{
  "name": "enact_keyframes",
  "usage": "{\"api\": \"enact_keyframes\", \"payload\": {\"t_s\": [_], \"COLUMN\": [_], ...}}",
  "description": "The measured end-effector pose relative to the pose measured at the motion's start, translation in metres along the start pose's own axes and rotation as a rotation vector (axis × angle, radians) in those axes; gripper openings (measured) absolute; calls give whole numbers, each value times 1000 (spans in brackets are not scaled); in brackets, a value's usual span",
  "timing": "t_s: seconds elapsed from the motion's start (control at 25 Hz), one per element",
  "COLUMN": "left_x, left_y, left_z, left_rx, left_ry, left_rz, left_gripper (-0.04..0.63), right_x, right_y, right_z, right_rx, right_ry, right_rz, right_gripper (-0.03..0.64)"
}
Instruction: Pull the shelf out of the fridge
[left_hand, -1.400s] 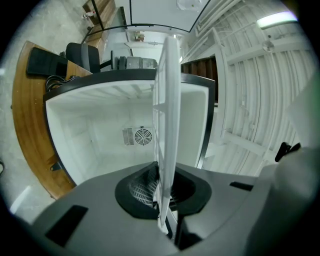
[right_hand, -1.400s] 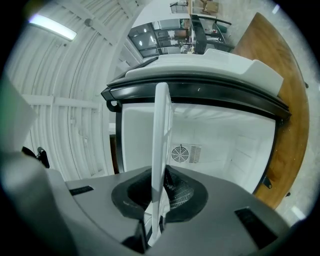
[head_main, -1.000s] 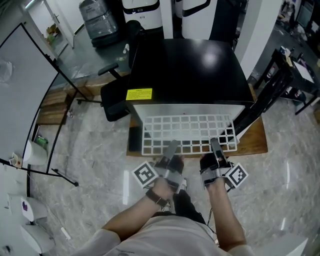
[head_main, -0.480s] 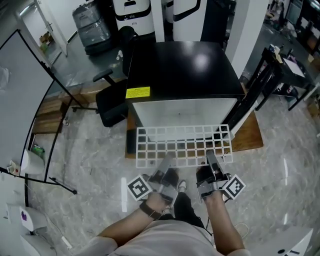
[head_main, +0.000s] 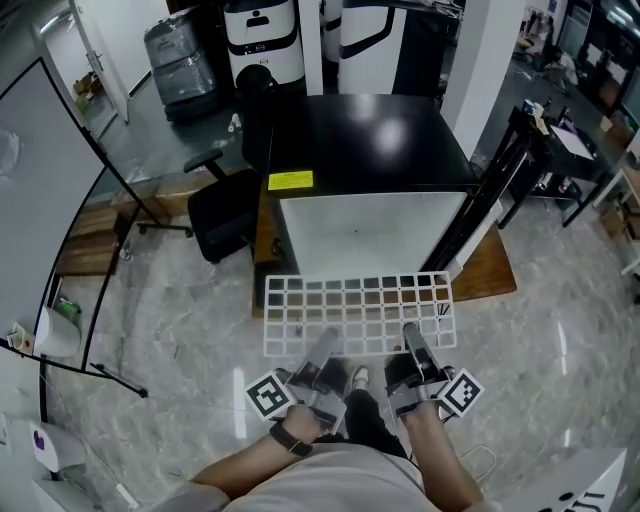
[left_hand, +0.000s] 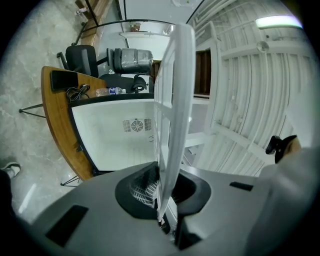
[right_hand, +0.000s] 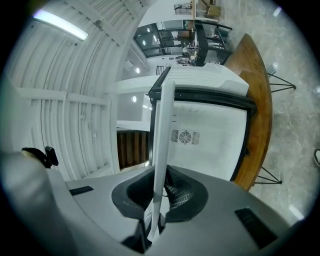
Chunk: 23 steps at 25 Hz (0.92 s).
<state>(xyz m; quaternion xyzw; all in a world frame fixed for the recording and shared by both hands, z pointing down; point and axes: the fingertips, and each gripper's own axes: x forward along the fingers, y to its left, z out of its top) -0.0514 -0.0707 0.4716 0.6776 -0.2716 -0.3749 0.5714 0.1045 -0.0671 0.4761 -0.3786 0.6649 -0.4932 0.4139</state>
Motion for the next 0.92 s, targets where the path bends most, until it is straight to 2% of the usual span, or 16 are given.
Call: {"api": "enact_keyframes", "payload": {"t_s": [0.16, 0.92], "left_x": [-14, -12], "left_y": [-6, -8], "left_z": [-3, -3], "left_rx": [-8, -12], "left_ry": [10, 27], "left_rz": [-4, -15], "left_gripper": [31, 31], "right_x": [-12, -12], "right_y": [7, 13], "right_z": [-11, -9], "right_rx": [-18, -40], "right_ry": [-1, -16], "right_rz": [-6, 4], "right_gripper": [49, 49]}}
